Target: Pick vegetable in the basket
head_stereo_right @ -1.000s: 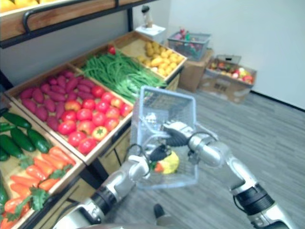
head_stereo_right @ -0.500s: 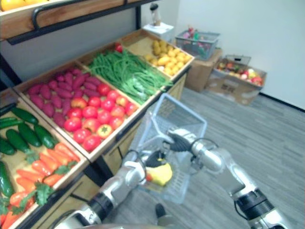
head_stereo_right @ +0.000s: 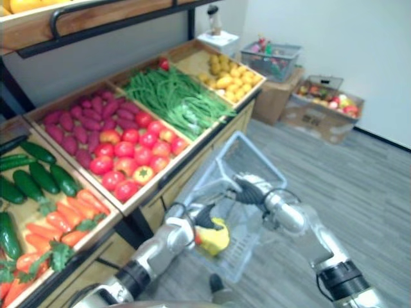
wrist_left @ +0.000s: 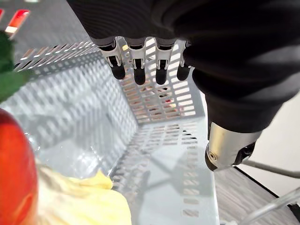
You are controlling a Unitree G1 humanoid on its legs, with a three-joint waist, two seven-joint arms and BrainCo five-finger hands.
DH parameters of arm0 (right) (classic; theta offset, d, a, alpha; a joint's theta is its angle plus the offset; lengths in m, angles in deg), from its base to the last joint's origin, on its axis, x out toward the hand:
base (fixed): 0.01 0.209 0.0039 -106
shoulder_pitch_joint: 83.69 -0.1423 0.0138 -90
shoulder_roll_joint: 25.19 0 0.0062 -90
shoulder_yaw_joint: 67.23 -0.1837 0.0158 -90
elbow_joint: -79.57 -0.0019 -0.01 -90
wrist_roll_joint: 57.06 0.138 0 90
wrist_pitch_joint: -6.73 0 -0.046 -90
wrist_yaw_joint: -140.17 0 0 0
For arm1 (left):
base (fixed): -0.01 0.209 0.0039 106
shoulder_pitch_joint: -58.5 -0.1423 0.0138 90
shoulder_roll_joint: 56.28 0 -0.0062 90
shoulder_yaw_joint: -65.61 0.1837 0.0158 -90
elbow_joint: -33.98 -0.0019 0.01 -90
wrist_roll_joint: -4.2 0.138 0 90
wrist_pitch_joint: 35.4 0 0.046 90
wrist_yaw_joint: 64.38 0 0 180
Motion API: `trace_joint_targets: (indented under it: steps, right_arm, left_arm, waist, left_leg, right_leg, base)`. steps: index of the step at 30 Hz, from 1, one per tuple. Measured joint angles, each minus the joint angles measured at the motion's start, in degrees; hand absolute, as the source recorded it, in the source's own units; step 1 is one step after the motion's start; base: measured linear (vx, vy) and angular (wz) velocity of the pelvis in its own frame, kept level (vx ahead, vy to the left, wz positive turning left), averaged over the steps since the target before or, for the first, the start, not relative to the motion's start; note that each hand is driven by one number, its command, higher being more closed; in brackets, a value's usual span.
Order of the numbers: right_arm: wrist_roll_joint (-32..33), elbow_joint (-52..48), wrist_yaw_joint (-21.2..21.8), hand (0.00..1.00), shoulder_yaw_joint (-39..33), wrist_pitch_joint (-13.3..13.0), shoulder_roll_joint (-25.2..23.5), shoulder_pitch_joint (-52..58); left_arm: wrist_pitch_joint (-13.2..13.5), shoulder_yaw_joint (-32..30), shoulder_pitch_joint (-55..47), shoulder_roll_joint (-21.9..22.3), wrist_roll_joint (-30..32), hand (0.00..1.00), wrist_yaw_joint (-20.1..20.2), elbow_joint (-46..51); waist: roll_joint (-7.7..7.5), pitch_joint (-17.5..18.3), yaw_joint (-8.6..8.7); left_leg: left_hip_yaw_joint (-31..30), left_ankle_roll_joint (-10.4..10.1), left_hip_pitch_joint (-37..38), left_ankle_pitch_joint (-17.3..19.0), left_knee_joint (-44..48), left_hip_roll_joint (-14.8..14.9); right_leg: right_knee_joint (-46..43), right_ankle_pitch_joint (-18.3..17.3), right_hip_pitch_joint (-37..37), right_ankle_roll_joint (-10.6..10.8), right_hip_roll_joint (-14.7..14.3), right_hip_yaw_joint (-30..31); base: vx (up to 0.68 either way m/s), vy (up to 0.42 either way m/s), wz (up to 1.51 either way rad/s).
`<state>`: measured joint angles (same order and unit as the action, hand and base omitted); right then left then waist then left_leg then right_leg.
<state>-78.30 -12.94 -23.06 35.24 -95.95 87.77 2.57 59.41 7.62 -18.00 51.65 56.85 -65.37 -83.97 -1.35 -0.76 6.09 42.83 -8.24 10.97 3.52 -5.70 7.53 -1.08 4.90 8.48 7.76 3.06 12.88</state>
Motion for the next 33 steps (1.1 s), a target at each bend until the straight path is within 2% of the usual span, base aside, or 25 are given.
trace_joint_targets:
  steps: [4, 7, 10, 11, 13, 16, 21, 26, 30, 33]
  right_arm:
    - [-0.1, 3.8, -0.4, 1.00, -2.0, 0.5, -3.0, 0.4]
    - [-1.1, 7.2, -1.4, 1.00, -4.7, 1.1, -5.2, 1.2]
    - [-1.3, 12.5, -1.7, 1.00, -8.1, 2.6, -8.3, 2.0]
    - [-1.2, 14.9, -2.6, 1.00, -9.8, 3.0, -9.8, 2.6]
    - [-1.2, 18.3, -3.4, 1.00, -11.0, 4.4, -11.5, 3.2]
    - [-1.3, 23.9, -4.8, 1.00, -13.1, 5.1, -14.2, 4.0]
    - [-1.3, 32.1, -8.7, 1.00, -18.7, 7.0, -17.7, 3.9]
    - [-1.2, 41.2, -13.1, 1.00, -24.1, 7.2, -19.9, 3.8]
    - [-1.2, 51.2, -15.7, 1.00, -27.2, 7.3, -21.0, 3.9]
    - [-1.2, 59.0, -19.0, 1.00, -30.4, 7.4, -21.5, 3.8]
  left_arm:
    - [0.4, 3.5, -0.1, -1.6, -0.1, 0.00, 1.1, 7.6]
    - [1.5, 5.1, -0.3, -2.5, -0.4, 0.00, 1.5, 11.1]
    - [2.7, 6.5, -0.4, -5.1, -0.8, 0.00, 1.4, 19.3]
    - [3.7, 6.5, -0.4, -5.8, -2.0, 0.00, 1.3, 22.3]
    - [4.8, 6.7, -0.6, -7.1, -3.3, 0.00, 1.1, 26.3]
    - [6.7, 8.1, -2.1, -9.0, -7.1, 0.00, 1.0, 30.6]
    - [9.0, 10.5, -5.5, -12.4, -12.2, 0.00, 1.0, 36.1]
    - [11.0, 10.3, -7.4, -14.8, -18.2, 0.00, -0.2, 42.1]
    - [11.5, 4.9, -11.7, -15.7, -23.7, 0.00, -1.3, 46.5]
    - [11.4, -4.6, -16.4, -15.7, -27.4, 0.00, -3.6, 49.4]
  waist:
    - [-0.39, 0.1, -0.47]
    - [-0.49, 0.1, -1.63]
    - [-0.76, 0.2, -2.47]
    - [-0.99, 0.5, -3.31]
    - [-1.29, 0.7, -3.67]
    - [-1.38, 0.8, -4.59]
    - [-1.35, 1.0, -4.79]
    - [-1.46, 1.3, -4.92]
    - [-1.52, 2.9, -4.78]
    - [-1.56, 3.1, -4.90]
  left_leg:
    - [-3.0, 0.6, -1.6, -0.6, 0.0, -0.1]
    - [-5.6, 0.9, -2.1, -1.0, 0.0, 0.0]
    - [-9.0, 1.5, -3.4, -1.5, 0.0, -0.1]
    - [-9.7, 1.6, -4.0, -1.6, 0.0, -0.1]
    - [-11.8, 1.6, -4.9, -1.9, -0.1, -0.1]
    - [-14.0, 1.8, -6.0, -2.5, -0.1, -0.2]
    - [-18.5, 2.2, -7.9, -3.7, -0.1, -0.1]
    - [-21.9, 2.5, -9.1, -4.9, -0.2, -0.2]
    - [-25.0, 2.4, -11.0, -6.1, -0.2, -0.2]
    - [-27.7, 2.5, -12.1, -7.2, -0.2, -0.2]
  right_leg:
    - [0.1, 0.0, -0.2, 0.0, 1.2, -3.1]
    - [0.1, 0.0, -0.9, 0.0, 1.9, -5.7]
    - [0.1, -0.2, -1.8, -0.2, 3.0, -9.2]
    - [0.2, -0.2, -1.8, -0.2, 3.3, -10.1]
    - [0.2, -0.3, -2.0, -0.3, 3.7, -11.8]
    - [0.3, -0.4, -2.1, -0.5, 4.2, -14.1]
    - [1.1, -0.4, -3.1, -0.5, 4.8, -18.0]
    - [1.6, -0.5, -3.8, -0.7, 5.2, -20.8]
    - [2.4, -1.0, -3.8, -1.1, 5.1, -23.0]
    - [2.5, -1.7, -4.4, -1.0, 5.1, -25.3]
  base:
    - [-0.02, -0.025, 0.40]
    - [-0.02, -0.019, 0.47]
    - [-0.04, -0.005, 0.56]
    - [-0.03, -0.006, 0.38]
    - [-0.03, -0.007, 0.45]
    - [-0.02, -0.016, 0.39]
    - [-0.02, -0.021, 0.43]
    - [-0.03, -0.011, 0.33]
    - [-0.03, -0.028, 0.33]
    - [-0.04, -0.022, 0.40]
